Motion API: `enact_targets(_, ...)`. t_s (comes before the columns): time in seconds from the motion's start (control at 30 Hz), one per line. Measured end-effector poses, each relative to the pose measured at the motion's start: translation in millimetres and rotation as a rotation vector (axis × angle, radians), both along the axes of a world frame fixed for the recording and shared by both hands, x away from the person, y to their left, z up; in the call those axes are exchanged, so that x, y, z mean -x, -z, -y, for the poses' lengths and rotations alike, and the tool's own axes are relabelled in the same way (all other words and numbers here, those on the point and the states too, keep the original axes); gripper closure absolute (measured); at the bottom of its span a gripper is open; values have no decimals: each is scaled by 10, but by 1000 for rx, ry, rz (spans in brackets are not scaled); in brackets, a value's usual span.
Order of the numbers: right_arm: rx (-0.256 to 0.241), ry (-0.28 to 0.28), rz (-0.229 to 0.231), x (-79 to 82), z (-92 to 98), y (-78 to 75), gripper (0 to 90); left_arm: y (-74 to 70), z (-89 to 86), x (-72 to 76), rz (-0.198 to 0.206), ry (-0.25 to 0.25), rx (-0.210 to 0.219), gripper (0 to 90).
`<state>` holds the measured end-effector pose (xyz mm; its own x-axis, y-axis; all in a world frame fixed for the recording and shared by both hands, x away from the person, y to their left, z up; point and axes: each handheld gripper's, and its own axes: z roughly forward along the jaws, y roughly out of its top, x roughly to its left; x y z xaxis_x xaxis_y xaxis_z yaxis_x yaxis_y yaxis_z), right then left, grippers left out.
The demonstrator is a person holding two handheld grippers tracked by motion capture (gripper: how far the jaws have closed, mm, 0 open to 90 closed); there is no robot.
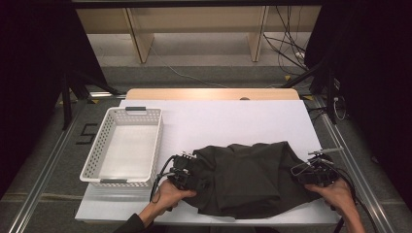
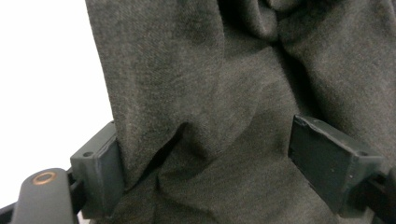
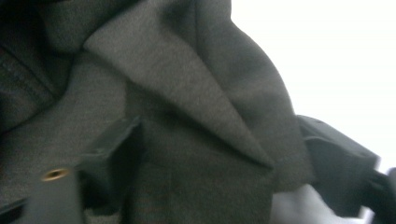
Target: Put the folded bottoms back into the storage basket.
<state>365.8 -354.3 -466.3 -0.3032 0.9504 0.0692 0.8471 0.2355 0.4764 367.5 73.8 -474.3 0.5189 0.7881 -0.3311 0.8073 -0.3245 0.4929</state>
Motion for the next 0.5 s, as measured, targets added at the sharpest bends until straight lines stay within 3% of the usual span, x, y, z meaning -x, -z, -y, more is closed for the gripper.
enact_targets(0.07,2,-8,1,24,-14,-16,351,-2,4,23,14,12,1,216)
enact_targets(0.17,-1,-27,-1,67,-66,-36,533,-9,-23,52,38,21,14,389)
enact_targets(0.23,-34,-59,-21,94,-116,-50,671,-9,-31,55,43,23,21,464)
enact_targets(0.27,-45,-75,-28,111,-157,-48,699,-10,-36,54,41,23,30,498)
enact_targets(0.3,-23,-82,-22,125,-201,-50,716,-9,-40,53,36,26,43,532)
enact_targets(0.4,-18,-80,-24,128,-236,-67,685,-2,-38,55,25,32,60,573)
enact_targets(0.5,-86,-74,-36,101,-194,-42,478,-13,-50,30,11,21,59,498)
